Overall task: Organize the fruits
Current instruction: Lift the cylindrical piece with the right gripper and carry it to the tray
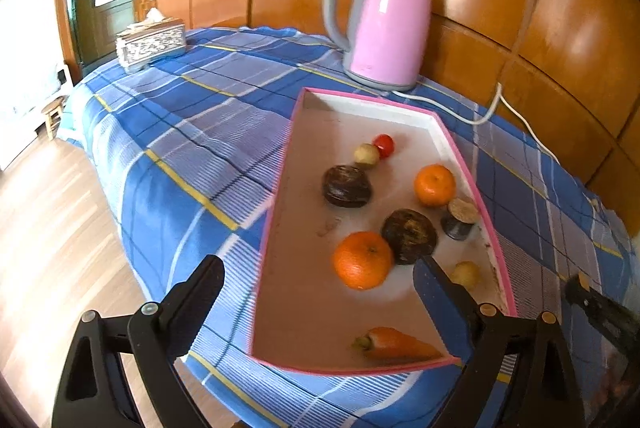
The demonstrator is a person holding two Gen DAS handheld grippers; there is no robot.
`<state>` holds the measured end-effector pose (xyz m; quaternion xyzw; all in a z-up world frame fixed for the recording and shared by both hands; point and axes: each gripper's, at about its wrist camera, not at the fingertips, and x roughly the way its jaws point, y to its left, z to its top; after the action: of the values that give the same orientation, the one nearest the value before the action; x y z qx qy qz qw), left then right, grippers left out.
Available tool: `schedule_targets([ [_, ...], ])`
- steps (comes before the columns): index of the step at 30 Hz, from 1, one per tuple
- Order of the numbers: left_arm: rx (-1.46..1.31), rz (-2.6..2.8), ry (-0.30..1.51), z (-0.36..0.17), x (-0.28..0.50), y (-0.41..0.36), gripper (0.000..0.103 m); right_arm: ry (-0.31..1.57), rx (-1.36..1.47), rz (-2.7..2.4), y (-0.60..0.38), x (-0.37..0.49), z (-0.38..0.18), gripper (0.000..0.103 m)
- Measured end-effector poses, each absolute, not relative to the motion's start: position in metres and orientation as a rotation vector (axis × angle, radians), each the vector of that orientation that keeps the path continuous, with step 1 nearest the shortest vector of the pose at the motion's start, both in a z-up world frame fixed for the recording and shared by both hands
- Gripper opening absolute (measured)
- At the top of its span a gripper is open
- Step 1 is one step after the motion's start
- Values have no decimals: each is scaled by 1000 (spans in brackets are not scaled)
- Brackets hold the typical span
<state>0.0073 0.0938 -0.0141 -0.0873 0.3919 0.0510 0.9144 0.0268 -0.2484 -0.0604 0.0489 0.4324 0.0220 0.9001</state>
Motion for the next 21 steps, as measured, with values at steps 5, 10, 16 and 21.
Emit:
schedule_targets([
  [5, -220, 186, 793, -11, 4, 121, 96, 882, 98, 76, -243, 19, -55, 36],
  [10, -251, 250, 799, -14, -1, 143, 96, 868, 94, 132, -228, 19, -48, 36],
  [16, -263, 264, 798, -14, -2, 146, 96, 851, 75, 223, -198, 27, -35, 36],
  [21, -243, 250, 788, -13, -2, 140, 96, 840, 57, 305, -170, 39, -22, 36],
])
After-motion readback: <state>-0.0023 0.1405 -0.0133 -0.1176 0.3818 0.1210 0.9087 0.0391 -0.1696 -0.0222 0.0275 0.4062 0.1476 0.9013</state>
